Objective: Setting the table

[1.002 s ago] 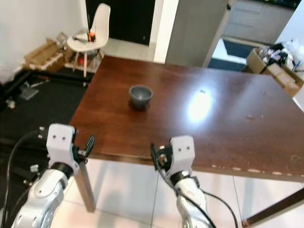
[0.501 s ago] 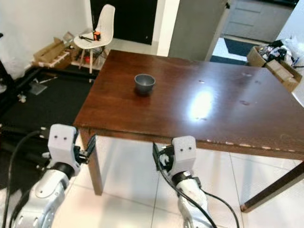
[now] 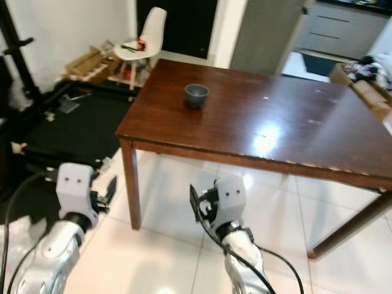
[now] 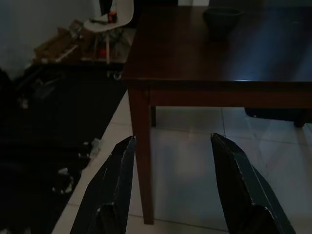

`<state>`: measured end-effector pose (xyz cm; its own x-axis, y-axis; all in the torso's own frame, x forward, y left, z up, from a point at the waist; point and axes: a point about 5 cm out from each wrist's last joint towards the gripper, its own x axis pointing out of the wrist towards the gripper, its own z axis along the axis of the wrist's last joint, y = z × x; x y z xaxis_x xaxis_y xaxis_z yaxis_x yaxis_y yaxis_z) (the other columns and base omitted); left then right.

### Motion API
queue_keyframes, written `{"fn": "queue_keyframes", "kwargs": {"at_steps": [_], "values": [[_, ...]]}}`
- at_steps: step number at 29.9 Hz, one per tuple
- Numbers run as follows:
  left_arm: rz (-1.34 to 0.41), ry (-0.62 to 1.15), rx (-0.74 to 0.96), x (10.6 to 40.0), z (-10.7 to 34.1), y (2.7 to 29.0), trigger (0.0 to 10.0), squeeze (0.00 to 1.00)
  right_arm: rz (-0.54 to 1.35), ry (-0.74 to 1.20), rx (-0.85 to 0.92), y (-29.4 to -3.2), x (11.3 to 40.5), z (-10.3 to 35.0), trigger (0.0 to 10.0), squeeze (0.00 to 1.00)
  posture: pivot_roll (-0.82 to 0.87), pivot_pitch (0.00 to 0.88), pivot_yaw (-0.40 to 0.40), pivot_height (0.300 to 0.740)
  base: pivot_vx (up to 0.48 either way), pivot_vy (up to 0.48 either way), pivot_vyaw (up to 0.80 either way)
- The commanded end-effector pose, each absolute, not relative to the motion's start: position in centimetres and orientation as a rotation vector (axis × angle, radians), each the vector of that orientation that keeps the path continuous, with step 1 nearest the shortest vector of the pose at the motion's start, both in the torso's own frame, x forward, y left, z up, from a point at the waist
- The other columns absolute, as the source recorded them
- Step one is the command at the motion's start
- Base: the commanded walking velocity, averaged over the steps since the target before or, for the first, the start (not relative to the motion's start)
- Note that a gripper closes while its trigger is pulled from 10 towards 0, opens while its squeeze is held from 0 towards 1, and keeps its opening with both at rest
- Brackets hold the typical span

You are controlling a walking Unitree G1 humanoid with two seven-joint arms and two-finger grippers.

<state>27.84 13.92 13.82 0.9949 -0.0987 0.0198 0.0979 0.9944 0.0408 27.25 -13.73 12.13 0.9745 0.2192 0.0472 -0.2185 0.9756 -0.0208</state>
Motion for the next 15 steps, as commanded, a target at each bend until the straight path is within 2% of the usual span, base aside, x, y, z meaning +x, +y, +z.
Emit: {"fn": "queue_keyframes", "kwargs": {"at_steps": [1, 12, 15], "values": [[-0.118, -0.008, 0.034, 27.8, 13.6, 13.4, 10.0, 0.0, 0.2, -0.026, -0.006, -14.3, 27.2, 11.8, 10.0, 0.0, -0.04, 0.0, 0.013, 0.74, 0.0, 0.0, -0.78], [-0.127, -0.001, 0.023, 27.8, 13.5, 13.2, 10.0, 0.0, 0.199, -0.021, 0.0, -14.2, 27.2, 11.7, 10.0, 0.0, -0.04, 0.0, 0.013, 0.74, 0.0, 0.0, -0.78], [-0.11, 0.055, 0.016, 27.7, 12.1, 13.7, 10.0, 0.0, 0.222, 0.027, -0.006, -14.2, 27.0, 10.6, 10.0, 0.0, -0.04, 0.0, 0.014, 0.74, 0.0, 0.0, -0.78]]}}
